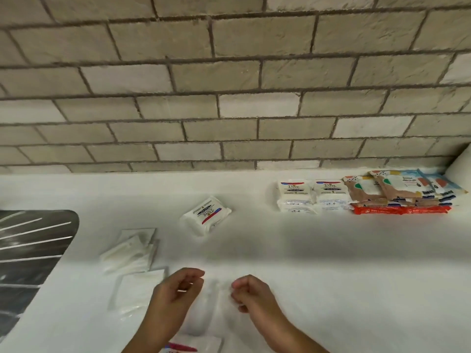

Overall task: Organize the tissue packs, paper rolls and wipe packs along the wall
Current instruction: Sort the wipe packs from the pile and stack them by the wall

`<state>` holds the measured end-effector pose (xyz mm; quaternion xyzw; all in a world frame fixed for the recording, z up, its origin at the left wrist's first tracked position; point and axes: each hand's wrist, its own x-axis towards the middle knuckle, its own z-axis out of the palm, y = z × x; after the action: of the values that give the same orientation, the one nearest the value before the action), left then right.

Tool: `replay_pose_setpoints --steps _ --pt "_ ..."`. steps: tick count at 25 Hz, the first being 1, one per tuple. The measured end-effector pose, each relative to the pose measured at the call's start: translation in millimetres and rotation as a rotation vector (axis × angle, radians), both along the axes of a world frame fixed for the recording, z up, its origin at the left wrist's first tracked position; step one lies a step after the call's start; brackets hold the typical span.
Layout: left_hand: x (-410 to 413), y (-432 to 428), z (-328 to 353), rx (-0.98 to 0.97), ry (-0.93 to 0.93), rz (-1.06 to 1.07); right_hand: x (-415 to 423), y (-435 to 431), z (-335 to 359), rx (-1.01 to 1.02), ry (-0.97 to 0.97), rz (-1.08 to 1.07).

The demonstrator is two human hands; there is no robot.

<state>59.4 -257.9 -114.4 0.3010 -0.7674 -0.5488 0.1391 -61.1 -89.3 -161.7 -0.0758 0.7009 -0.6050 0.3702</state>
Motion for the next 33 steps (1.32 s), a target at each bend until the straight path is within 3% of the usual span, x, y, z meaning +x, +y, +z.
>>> replay_pose_setpoints --steps 5,7,10,15,18,20,22,27,33 --pt "74 -12 4 -0.027 -0.019 0.161 41 0 -2 0.168 0.316 0.359" --pt "95 -13 -4 -0.075 -0.103 0.158 48 0 1 0.22 0.526 0.526" --pt "114 -6 -24 -0.172 -0.296 -0.039 55 2 3 0.288 0.809 0.786" --pt "122 5 -33 -0.238 -0.384 -0.279 64 6 1 0.313 0.87 0.844" --pt "117 4 -32 -0.479 -0.539 -0.481 62 9 -1 0.308 0.839 0.821" --pt "110 2 -31 -0.528 -0.563 -0.486 61 12 -2 0.306 0.798 0.814" --pt "104 -2 -32 -0.491 -0.545 -0.474 59 16 -2 0.288 0.713 0.809" --pt "97 -8 -37 -0.477 -0.463 -0.41 52 27 4 0.098 0.241 0.613" --pt "74 1 -35 -0.313 -0.319 -0.155 42 38 4 -0.013 -0.014 0.41"
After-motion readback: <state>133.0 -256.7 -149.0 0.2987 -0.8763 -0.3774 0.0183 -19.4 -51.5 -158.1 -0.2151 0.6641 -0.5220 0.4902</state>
